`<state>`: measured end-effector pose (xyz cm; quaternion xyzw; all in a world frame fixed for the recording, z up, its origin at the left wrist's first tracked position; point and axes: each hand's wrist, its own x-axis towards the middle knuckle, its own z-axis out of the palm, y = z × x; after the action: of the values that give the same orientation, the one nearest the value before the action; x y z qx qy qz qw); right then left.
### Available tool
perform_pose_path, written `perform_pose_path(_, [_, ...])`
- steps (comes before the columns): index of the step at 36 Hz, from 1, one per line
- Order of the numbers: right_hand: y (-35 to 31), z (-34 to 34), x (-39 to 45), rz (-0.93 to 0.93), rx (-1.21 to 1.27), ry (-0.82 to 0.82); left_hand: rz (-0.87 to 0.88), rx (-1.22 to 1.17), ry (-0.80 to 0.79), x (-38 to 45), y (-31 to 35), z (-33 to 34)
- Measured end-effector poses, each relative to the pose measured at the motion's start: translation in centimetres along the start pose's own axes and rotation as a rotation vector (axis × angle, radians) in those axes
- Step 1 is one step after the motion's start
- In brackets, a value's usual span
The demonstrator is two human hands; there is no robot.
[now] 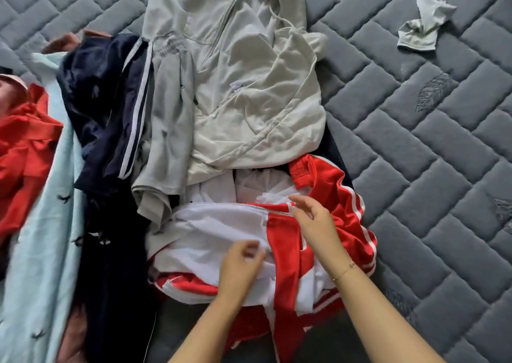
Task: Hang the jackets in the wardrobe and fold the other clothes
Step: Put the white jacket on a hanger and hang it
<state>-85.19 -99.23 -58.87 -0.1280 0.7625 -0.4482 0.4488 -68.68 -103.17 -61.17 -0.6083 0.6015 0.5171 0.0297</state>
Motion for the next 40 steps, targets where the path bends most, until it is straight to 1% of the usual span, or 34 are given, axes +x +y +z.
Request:
perform_pose_path(2, [0.4, 0.2, 0.2, -0.002, -0.01, -0.011, 0.115, -0.007, 0.181, 2.6, 2.8, -2.0])
perform_pose_path(3, [0.6, 0.4, 0.3, -0.003, -0.011, -0.009, 0.189, 0.009, 0.238, 4.1, 4.2, -2.9])
perform_pose_path(6, [1.3, 1.0, 1.0, 0.013, 0.031, 0.012, 0.371, 0.141, 0.321, 9.4, 8.0, -4.3])
perform_pose_path(8, [1.4, 1.6, 1.4, 0.019, 0.064, 0.022, 0.441, 0.319, 0.321, 13.0, 10.1, -4.4])
perform_pose_path(9, [1.4, 1.8, 1.6, 0.017, 0.082, 0.024, 0.441, 0.44, 0.294, 14.7, 10.7, -4.4])
perform_pose_path(11, [1.4, 2.1, 1.8, 0.005, 0.109, 0.025, 0.365, 0.661, 0.205, 17.5, 10.8, -4.4])
perform_pose_path(13, [1.3, 2.2, 1.7, -0.004, 0.132, 0.03, 0.272, 0.744, 0.124, 19.1, 10.1, -4.3])
perform_pose_path(15, [1.3, 2.1, 1.4, 0.004, 0.171, 0.028, 0.258, 0.739, 0.126, 19.6, 9.5, -4.4])
perform_pose_path(18, [1.6, 1.4, 0.6, 0.041, 0.221, 0.02, 0.278, 0.631, 0.137, 18.7, 9.7, -4.9])
perform_pose_path(21, [1.7, 0.9, -0.2, 0.142, 0.304, 0.025, 0.305, 0.391, 0.104, 15.7, 10.5, -6.4])
perform_pose_path(24, [0.7, 1.0, -0.9, 0.268, 0.496, 0.011, 0.366, 0.145, -0.02, 10.7, 11.8, -7.9])
perform_pose_path(26, [-0.8, 1.4, -1.2, 0.29, 0.645, -0.042, 0.375, 0.029, -0.134, 6.9, 12.8, -8.2])
perform_pose_path(29, [-4.2, 1.9, -1.6, 0.239, 0.788, -0.113, 0.373, -0.118, -0.299, 1.2, 13.7, -7.6])
perform_pose_path(31, [-6.5, 1.9, -2.3, 0.2, 0.872, -0.085, 0.353, -0.206, -0.352, -2.1, 13.6, -7.1])
perform_pose_path(35, [-9.4, 1.7, -5.3, 0.036, 0.855, 0.045, 0.266, -0.365, -0.326, -6.8, 12.7, -8.2])
perform_pose_path(37, [-10.3, 1.8, -7.3, 0.005, 0.832, 0.062, 0.251, -0.405, -0.301, -8.5, 12.3, -9.6])
perform_pose_path(40, [-11.9, 1.9, -10.1, -0.06, 0.777, 0.094, 0.265, -0.41, -0.319, -10.7, 11.8, -11.4])
